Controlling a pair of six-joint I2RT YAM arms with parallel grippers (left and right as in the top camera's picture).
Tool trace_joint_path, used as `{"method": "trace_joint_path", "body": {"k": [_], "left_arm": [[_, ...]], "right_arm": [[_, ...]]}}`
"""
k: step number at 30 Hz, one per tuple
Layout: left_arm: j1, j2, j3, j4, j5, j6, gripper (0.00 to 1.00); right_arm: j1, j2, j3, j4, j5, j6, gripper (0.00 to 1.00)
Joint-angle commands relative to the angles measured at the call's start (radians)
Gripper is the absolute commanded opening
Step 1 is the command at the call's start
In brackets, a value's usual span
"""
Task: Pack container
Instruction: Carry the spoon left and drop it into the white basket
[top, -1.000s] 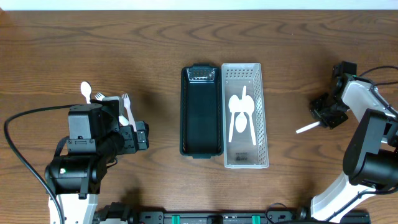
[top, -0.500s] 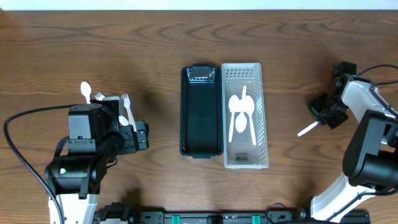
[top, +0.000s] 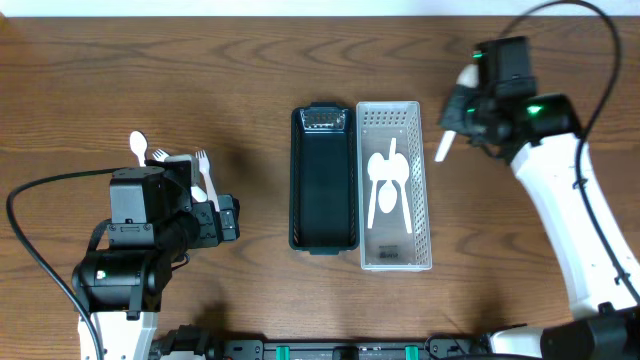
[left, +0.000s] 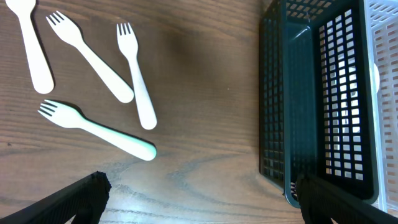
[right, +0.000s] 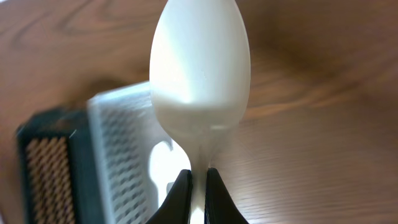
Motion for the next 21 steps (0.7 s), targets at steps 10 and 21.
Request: {"method": "trace_joint_path", "body": {"k": [10, 21], "left_arm": [[-0.005, -0.002, 0.023, -0.004, 0.009, -0.002, 0.98], [-0.005, -0.002, 0.023, -0.003, 0.009, -0.002, 0.98]], "right_arm": [[0.221, 0.236, -0.015, -0.04, 0.006, -0.038, 0.04], [0.246, 0.308, -0.01, -0.034, 0.006, -0.061, 0.38]]}}
